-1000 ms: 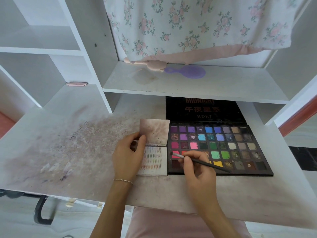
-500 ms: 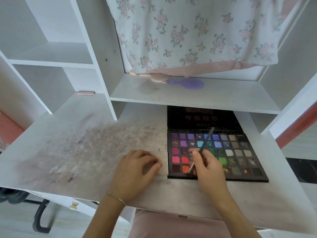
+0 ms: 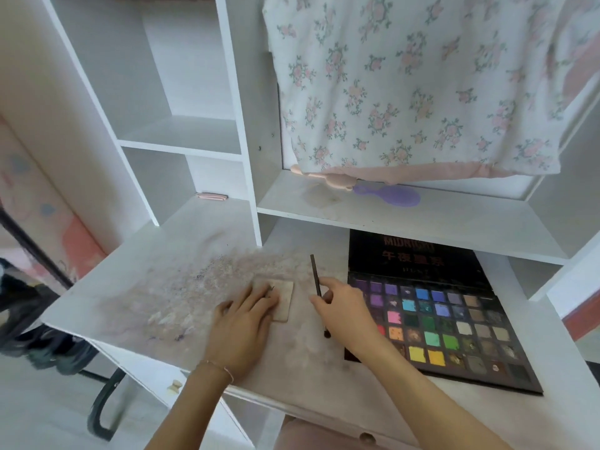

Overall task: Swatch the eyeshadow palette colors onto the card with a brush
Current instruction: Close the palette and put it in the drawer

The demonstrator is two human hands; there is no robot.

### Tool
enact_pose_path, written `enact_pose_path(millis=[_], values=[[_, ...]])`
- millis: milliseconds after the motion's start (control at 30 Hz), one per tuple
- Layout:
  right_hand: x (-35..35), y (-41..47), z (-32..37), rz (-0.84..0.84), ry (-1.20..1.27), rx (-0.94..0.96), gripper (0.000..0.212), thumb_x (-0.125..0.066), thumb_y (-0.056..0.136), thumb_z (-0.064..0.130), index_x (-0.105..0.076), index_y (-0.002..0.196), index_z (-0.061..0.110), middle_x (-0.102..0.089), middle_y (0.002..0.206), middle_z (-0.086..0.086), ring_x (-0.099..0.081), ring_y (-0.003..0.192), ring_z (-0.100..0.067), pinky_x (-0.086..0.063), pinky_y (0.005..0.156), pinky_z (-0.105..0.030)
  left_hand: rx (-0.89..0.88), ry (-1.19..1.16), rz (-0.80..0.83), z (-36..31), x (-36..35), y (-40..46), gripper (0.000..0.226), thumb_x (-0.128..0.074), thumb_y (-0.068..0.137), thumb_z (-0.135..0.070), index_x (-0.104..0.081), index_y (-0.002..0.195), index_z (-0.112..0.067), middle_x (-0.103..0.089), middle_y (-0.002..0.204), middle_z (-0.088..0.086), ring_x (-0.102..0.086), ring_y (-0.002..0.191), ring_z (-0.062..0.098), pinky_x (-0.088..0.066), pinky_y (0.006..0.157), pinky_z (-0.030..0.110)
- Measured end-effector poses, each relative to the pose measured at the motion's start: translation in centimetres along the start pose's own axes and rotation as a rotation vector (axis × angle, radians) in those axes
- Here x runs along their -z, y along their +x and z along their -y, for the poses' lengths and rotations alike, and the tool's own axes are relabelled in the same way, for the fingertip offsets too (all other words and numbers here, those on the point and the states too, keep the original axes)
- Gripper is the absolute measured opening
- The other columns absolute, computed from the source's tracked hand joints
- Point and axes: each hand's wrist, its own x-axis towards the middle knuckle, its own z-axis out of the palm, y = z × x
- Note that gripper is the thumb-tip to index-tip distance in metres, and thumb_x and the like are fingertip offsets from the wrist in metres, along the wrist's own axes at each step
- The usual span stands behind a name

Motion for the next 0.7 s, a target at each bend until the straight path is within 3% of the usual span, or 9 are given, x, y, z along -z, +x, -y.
enact_pose_path(millis=[167, 367, 533, 600, 700], values=[[-1.8, 2.6, 0.6, 0.076, -0.038, -0.060, 0.022, -0.049, 0.088, 0.020, -0.062, 0.106, 0.014, -0.057, 0.074, -0.001, -0.058, 0.069, -0.018, -0.049, 0.053, -0.026, 0.080, -0.013, -0.007, 1.3, 0.6, 1.9, 0.037, -0.029, 0.097, -0.030, -0.037, 0.132, -0.037, -0.021, 0.149, -0.018, -0.007, 0.141, 0.008, -0.009, 0.106, 0.029], [-1.0, 3.7, 0.7, -0.038, 0.090, 0.002, 0.039, -0.052, 0.089, 0.022, -0.051, 0.126, 0.011, -0.051, 0.075, 0.011, -0.048, 0.070, -0.002, -0.036, 0.065, -0.013, 0.167, -0.022, -0.057, 1.8, 0.9, 3.3, 0.035, -0.035, 0.094, -0.033, -0.043, 0.128, -0.033, -0.030, 0.146, -0.013, -0.015, 0.139, 0.012, -0.011, 0.107, 0.036], [2.5, 2.0, -1.7, -0.133, 0.077, 0.077, 0.033, -0.047, 0.092, 0.021, -0.053, 0.125, 0.018, -0.057, 0.111, 0.004, -0.052, 0.095, -0.005, -0.038, 0.081, -0.016, 0.183, -0.051, -0.298, -0.5, 2.1, 3.5, 0.043, -0.038, 0.083, -0.042, -0.060, 0.113, -0.022, -0.055, 0.127, 0.000, -0.036, 0.130, 0.023, -0.013, 0.108, 0.050], [4.7, 1.2, -3.7, -0.186, -0.037, 0.091, 0.033, -0.046, 0.092, 0.020, -0.053, 0.125, 0.017, -0.057, 0.118, 0.001, -0.050, 0.107, -0.010, -0.037, 0.090, -0.021, 0.139, -0.033, -0.435, -2.2, 2.6, 3.7, 0.044, -0.037, 0.082, -0.041, -0.065, 0.104, -0.017, -0.062, 0.117, 0.006, -0.045, 0.124, 0.028, -0.018, 0.104, 0.056], [7.9, 0.8, -6.9, -0.218, -0.291, 0.056, 0.035, -0.045, 0.093, 0.024, -0.052, 0.126, 0.018, -0.055, 0.125, -0.004, -0.045, 0.116, -0.019, -0.034, 0.097, -0.032, 0.051, -0.019, -0.538, -5.2, 3.1, 4.4, 0.034, -0.045, 0.081, -0.032, -0.066, 0.101, -0.015, -0.063, 0.111, 0.008, -0.053, 0.114, 0.031, -0.029, 0.098, 0.054]])
